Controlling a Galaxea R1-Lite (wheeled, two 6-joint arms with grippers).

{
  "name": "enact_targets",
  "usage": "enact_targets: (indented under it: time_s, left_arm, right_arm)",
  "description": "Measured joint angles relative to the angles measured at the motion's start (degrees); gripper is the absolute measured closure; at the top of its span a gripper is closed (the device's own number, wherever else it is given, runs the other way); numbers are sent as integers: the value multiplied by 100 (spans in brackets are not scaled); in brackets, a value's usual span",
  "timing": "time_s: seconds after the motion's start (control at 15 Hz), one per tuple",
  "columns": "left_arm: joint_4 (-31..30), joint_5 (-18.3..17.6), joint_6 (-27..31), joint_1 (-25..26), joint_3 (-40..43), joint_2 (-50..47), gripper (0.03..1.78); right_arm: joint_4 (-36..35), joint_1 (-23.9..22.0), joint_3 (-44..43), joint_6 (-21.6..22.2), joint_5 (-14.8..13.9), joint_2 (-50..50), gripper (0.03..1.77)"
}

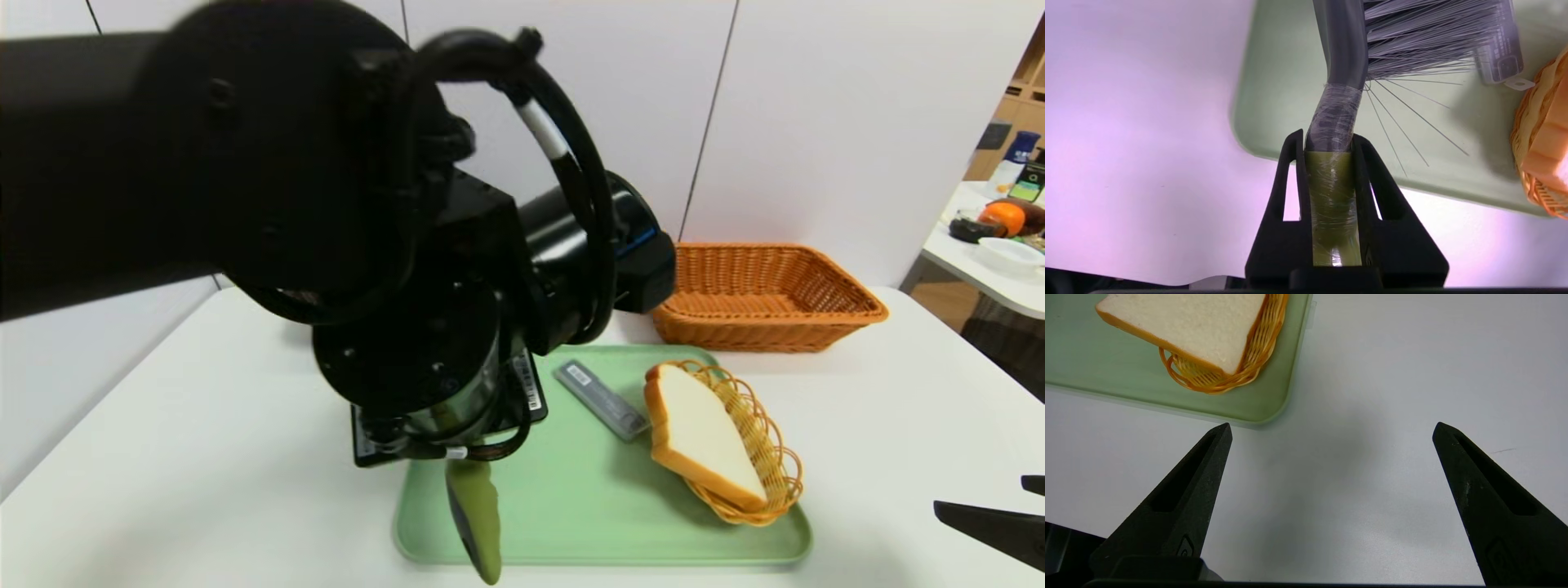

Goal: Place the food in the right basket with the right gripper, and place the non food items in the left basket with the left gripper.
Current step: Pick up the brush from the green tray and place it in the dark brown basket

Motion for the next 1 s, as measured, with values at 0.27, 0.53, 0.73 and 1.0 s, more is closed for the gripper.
enact_targets:
  time_s: [0.27,0.53,0.73,1.0]
  left_arm:
    - [87,2,579,516,71,-466,148]
    - [85,-55,1304,1412,105,-794,148]
    - [67,-141,2074,1864,105,-1014,148]
    - [-377,-529,3272,2465,63,-1102,148]
  right_arm:
    - [-212,0,-5,2,0,-15,10]
    - [-218,-5,30,10,-9,-48,10]
    - [-223,-5,39,13,-13,-130,10]
    - [-188,-9,22,29,-63,-260,10]
